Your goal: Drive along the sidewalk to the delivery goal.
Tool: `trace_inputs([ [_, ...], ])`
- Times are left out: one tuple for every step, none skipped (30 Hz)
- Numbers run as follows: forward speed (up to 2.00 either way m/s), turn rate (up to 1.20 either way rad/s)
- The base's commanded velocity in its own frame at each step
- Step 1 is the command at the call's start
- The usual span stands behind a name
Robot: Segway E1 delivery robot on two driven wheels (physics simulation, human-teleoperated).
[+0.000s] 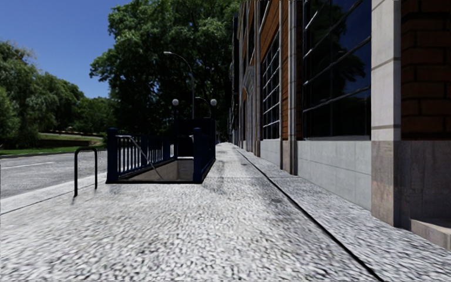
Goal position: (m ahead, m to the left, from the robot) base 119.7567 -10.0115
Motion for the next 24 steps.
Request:
trace_inputs([
  [2.0, 0.0],
  [2.0, 0.0],
  [2.0, 0.0],
  [2.0, 0.0],
  [2.0, 0.0],
  [2.0, 0.0],
  [2.0, 0.0],
  [2.0, 0.0],
  [2.0, 0.0],
  [2.0, 0.0],
  [2.0, 0.0],
  [2.0, 0.0],
  [2.0, 0.0],
  [2.0, 0.0],
  [2.0, 0.0],
  [2.0, 0.0],
  [2.0, -0.01],
  [2.0, -0.27],
  [2.0, 0.0],
  [2.0, 0.0],
  [2.0, 0.0],
  [2.0, 0.0],
  [2.0, 0.0],
  [2.0, 0.0],
])
